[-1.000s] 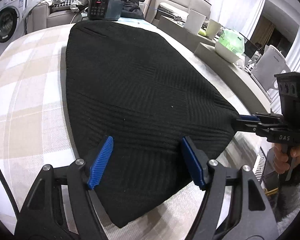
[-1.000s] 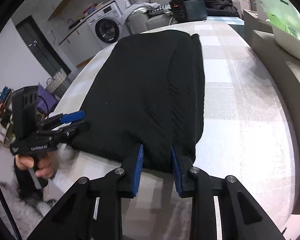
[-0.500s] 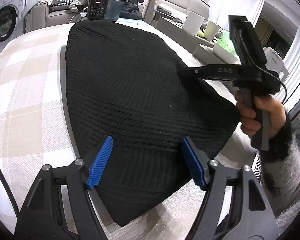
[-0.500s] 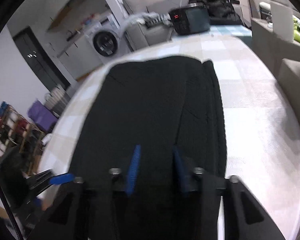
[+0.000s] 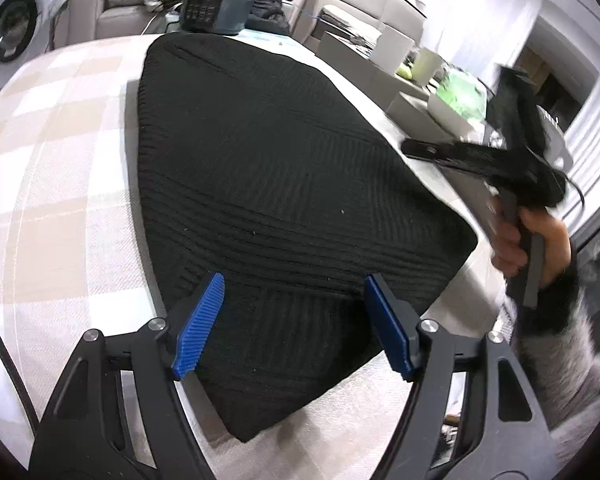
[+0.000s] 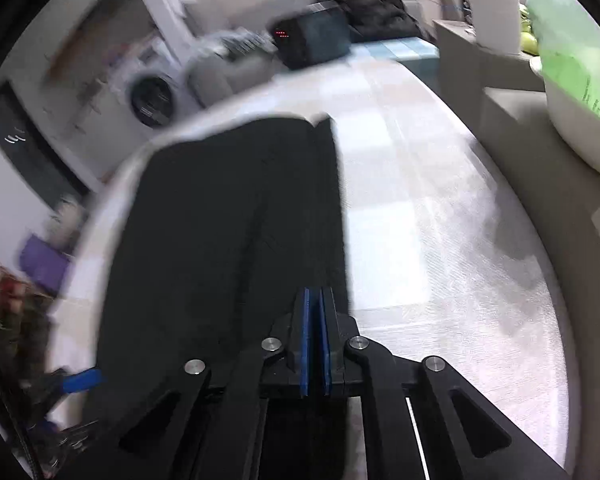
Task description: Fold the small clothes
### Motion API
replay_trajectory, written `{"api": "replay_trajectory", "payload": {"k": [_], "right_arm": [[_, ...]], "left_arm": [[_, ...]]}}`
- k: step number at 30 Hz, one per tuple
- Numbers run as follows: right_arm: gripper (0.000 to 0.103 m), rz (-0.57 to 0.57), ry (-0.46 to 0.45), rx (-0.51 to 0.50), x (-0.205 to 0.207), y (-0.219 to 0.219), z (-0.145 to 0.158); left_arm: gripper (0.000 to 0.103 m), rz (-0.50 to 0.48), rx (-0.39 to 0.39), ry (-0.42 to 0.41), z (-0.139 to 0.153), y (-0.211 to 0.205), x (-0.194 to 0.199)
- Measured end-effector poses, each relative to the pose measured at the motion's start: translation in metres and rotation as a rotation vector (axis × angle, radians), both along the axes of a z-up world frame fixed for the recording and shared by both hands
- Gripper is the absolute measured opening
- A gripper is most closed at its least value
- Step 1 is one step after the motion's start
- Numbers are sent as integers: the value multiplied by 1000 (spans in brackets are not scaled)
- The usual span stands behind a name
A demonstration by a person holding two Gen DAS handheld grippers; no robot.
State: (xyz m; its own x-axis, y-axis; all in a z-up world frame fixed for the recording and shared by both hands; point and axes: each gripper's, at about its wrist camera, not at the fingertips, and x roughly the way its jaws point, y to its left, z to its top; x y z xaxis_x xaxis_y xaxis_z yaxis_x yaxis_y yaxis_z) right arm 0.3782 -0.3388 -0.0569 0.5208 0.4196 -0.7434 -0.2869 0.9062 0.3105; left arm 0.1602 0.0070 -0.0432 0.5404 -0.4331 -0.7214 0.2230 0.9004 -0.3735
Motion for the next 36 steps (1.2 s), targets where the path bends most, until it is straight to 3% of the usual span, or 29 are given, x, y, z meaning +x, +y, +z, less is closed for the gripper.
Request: {"api": "replay_trajectory", "payload": {"k": [3,7,8,9,11,13,15,17,19,23,24,29,32,34,36], "right_arm": [[23,76,-14,65,-27,-5,14],[27,171,12,72,-77,-5,15],[30,182,16,77,-85,-6,12],[40,187,24,64,-94,-5,7],[45,186,46,12,-104,-4,-2],[42,182,46,23,-112,-6,-7],[19,195,17,21,-120,-3,-7],[10,204,-8,29,-128,-2,-3],[8,204,-13,21,-133,-5,0],[8,212,39,-43,-104,-3,-15],[12,209,39,-45,-102,-3,-11],[23,148,-71,43,-78,-6,23],[33,70,-72,73,-35,3,32],[48,52,-58,102,-2,13,34],[52,74,-41,111,26,29,32]], "left_arm": [[70,4,-34,-25,7,1,-1],[70,-1,22,-28,2,-10,2],[70,-10,30,-15,-2,-13,3],[70,-13,43,-12,-5,-16,3],[72,-16,67,-34,-5,-20,0],[73,-17,72,-36,-5,-21,0],[73,-18,60,-33,-5,-19,0],[73,-18,59,-31,-6,-18,2],[73,-18,58,-31,-6,-18,2],[73,-25,66,-40,-5,-16,-1],[73,-19,66,-38,-4,-15,-1],[73,50,25,-54,6,1,1],[73,83,73,-64,10,6,9],[73,106,72,-51,10,12,15],[73,135,70,-32,8,20,20]]}}
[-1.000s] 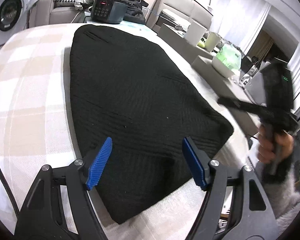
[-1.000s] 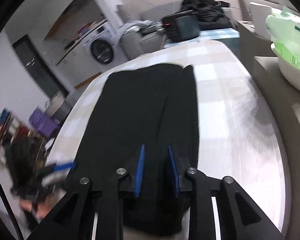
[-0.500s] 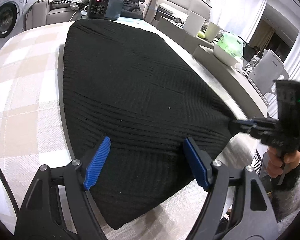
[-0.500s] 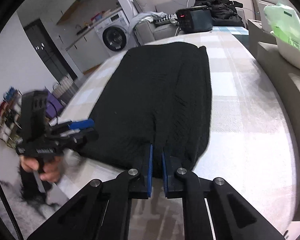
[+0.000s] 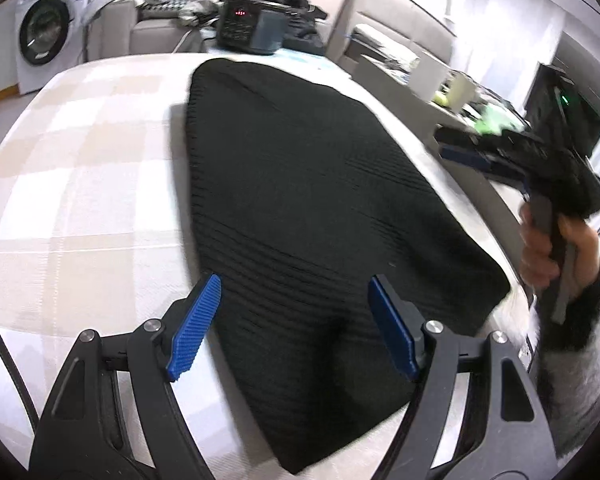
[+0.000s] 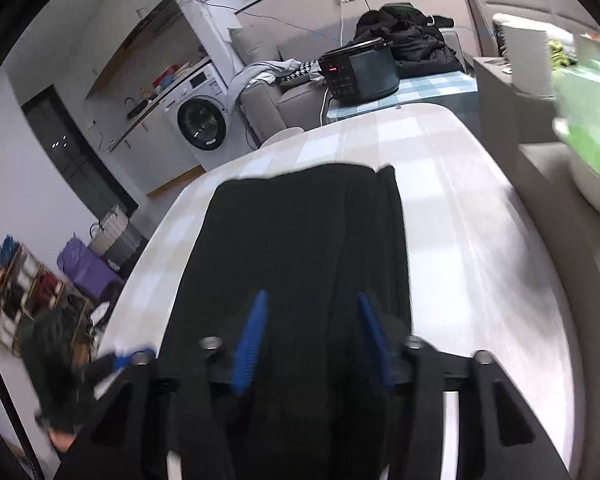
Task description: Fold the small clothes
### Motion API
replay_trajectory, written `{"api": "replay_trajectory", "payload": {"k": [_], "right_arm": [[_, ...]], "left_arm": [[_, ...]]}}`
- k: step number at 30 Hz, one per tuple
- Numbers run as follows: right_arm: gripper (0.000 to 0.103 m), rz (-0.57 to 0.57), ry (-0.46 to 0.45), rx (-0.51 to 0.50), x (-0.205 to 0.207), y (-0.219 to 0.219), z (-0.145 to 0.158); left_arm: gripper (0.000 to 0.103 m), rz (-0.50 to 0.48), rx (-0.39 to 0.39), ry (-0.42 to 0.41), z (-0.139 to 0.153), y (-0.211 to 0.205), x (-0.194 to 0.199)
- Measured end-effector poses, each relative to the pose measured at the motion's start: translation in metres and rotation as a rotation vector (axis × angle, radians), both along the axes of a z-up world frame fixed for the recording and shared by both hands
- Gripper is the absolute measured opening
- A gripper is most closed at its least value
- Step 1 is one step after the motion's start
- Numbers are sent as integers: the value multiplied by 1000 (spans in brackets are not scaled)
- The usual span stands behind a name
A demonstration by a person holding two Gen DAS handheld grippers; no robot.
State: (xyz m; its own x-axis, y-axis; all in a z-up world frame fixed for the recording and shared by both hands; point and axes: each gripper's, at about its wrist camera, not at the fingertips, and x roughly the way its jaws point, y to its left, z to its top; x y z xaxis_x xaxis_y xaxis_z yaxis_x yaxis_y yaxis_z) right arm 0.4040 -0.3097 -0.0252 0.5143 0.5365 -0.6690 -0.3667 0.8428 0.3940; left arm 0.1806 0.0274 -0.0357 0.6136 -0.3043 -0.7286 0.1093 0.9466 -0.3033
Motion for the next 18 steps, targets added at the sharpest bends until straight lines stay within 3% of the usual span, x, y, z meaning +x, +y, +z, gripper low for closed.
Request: {"api": "replay_trajectory", "payload": {"k": [6,7,8,9,10,14,16,18], "right_arm": [[50,22,86,-31,80,34,-24],[43,12,103,-57,90,38,-31],[21,11,103,-66,97,39,-33],[11,22,94,-63,100,40,-33],[8,41,72,-49,96,39,-29],[7,33,-31,-70,82,33,-5],[7,6,-20,-165,86,33,-12],[13,7,55,-267,92,37,-32]], "left_arm": [[73,64,-17,34,-5,22,15],[73,68,-18,38,-6,24,17],[73,71,-18,41,-7,27,18],[73,75,-15,44,-8,29,18],[73,79,-14,47,-9,30,18],[73,100,-22,73,-17,38,20],[73,100,-27,64,-19,41,22],[73,101,-32,66,-19,43,23]]}}
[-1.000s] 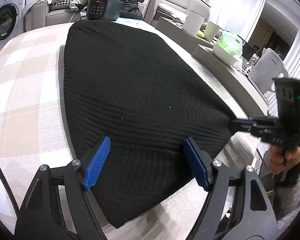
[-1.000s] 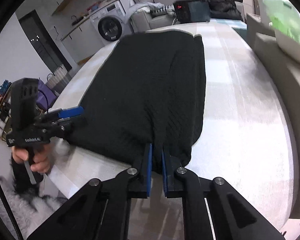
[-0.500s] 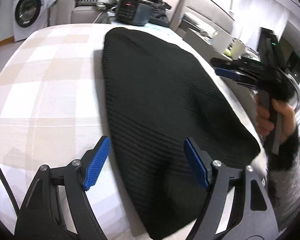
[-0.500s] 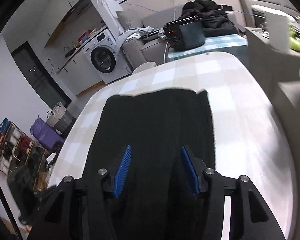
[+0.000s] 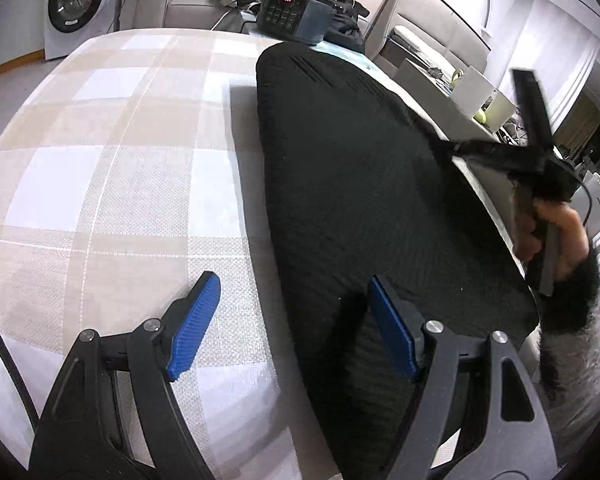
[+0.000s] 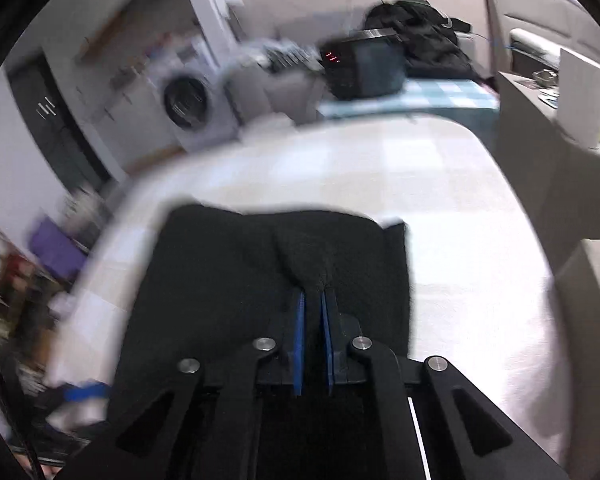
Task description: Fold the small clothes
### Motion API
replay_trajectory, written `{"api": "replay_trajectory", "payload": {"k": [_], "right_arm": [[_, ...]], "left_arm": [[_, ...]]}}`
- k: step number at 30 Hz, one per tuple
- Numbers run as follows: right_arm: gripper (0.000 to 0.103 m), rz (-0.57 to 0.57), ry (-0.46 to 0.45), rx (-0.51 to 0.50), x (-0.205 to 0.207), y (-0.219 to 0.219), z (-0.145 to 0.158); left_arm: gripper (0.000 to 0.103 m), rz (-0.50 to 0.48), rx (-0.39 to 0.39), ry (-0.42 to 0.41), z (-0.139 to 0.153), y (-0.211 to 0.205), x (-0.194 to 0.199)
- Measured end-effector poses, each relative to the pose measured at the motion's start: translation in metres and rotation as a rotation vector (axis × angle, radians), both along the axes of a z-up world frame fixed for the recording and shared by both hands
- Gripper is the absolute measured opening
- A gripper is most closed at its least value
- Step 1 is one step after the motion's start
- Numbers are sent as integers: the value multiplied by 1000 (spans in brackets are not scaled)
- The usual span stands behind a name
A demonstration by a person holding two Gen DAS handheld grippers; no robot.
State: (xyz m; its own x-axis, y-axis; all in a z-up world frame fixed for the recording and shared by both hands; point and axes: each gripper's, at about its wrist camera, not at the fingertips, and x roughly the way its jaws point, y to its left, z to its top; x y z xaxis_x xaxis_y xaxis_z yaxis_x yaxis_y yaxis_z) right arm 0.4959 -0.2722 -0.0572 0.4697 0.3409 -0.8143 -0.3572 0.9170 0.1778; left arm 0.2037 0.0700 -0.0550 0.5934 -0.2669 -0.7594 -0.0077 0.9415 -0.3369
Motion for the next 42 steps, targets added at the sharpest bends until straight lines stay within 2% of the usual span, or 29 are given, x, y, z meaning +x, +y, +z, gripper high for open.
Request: {"api": "replay_trajectory", "payload": {"k": [2,5,9,13,15,17,19,20,21,23,28,35,37,40,42], "right_arm": [[18,-15,20,59,-5,-9,-4],[46,-38,-1,133,-27,-31,6],[58,-33,27,183,-64,-58,8],[58,-8,79,217,-91,-63,-6],[58,-14,98,194,-89,-61,-15],[58,-11,91,199,-93,-59,-19],[47,4,82,200,-96,-55,-19],[32,7,82,220,-97,-54,-19],[26,7,88,227,-94,-51,-20],[24,14,75,214,-91,-41,-18],[24,36,75,206,-69,-11,-14],[24,52,57,224,-18,31,-19],[24,46,58,204,-7,40,-21],[26,38,61,184,-6,39,-18],[33,28,44,142,-15,32,-12]], "left_arm": [[73,2,-17,3,-1,3,0],[73,7,-43,4,-1,8,1],[73,13,-67,-4,-2,8,10],[72,-7,-101,-7,-4,-1,24],[60,-4,-100,-6,-4,-7,31],[38,1,-77,-2,-4,-9,36],[31,0,-82,-3,-5,-8,41],[29,0,-88,-3,-6,-6,42],[29,-1,-94,-1,-6,-4,44],[28,5,-103,1,-7,0,46],[28,46,-73,2,-2,12,70],[28,105,17,15,3,37,119],[29,119,7,24,1,43,126],[29,126,-4,19,3,47,122],[29,130,18,5,6,49,110]]}}
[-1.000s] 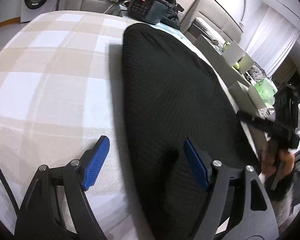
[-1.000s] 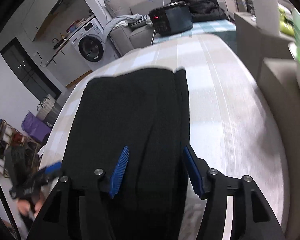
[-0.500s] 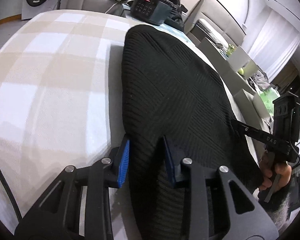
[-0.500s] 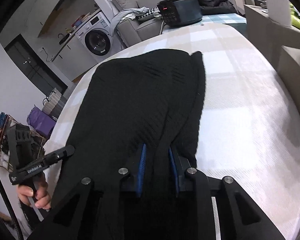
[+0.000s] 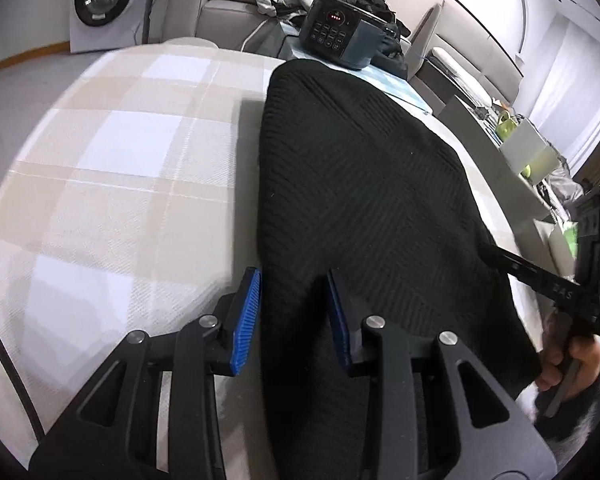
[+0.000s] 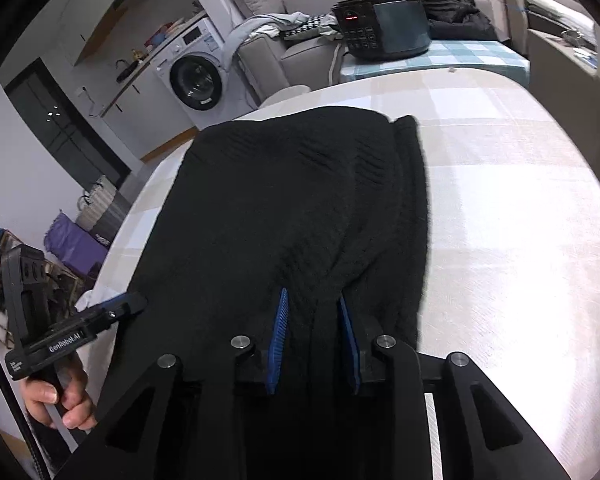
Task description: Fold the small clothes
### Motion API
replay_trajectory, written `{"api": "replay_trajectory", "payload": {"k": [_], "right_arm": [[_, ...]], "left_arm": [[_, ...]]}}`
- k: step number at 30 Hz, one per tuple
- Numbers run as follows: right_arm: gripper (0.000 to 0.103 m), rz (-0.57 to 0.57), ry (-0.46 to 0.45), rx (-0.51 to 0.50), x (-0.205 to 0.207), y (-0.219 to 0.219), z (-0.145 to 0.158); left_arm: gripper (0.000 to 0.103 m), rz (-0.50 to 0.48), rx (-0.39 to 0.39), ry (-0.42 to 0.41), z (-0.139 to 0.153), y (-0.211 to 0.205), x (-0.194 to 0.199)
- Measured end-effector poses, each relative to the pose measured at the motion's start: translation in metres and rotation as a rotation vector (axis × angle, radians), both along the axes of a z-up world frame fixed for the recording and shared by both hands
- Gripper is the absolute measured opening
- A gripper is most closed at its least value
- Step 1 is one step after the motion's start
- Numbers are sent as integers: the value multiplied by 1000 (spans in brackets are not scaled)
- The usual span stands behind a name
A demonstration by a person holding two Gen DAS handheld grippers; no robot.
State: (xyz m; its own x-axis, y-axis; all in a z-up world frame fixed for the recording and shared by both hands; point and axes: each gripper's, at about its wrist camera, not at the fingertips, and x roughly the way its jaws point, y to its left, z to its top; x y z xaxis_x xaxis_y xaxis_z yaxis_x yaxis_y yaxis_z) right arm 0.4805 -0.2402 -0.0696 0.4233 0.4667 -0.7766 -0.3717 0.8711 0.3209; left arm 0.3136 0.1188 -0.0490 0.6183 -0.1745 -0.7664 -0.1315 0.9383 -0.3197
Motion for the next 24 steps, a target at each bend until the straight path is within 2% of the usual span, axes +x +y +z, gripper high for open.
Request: {"api": "replay_trajectory", "payload": {"k": [2,3,8,10,12,13,15,17,22,24], "right_arm": [[35,0,-36,-63,-18,-10,6],[35,7,-35,-53,-29,-18,9],[39,58,0,76,-77,-37,15],[39,86,16,106,-87,-35,14],[39,113,38,177,-96,-36,11],[39,113,38,170,-99,-36,10],[37,101,33,93,-105,-32,5],[30,117,44,79,-115,-34,0],[29,105,30,57,-128,-38,-7],[27,91,9,54,-129,-39,-9]], "left_arm": [[29,-1,9,-10,3,-1,-15],[29,-6,9,-11,3,-3,-24],[33,-27,-1,-17,3,-12,-63],[33,-39,7,-11,2,-16,-74],[33,-51,21,-7,0,-21,-83],[33,-53,24,-5,-1,-21,-90],[33,-55,14,6,-5,-22,-99],[35,-59,15,8,-8,-24,-110],[38,-54,29,-13,-9,-26,-126],[42,-49,65,-26,-8,-29,-131]]}}
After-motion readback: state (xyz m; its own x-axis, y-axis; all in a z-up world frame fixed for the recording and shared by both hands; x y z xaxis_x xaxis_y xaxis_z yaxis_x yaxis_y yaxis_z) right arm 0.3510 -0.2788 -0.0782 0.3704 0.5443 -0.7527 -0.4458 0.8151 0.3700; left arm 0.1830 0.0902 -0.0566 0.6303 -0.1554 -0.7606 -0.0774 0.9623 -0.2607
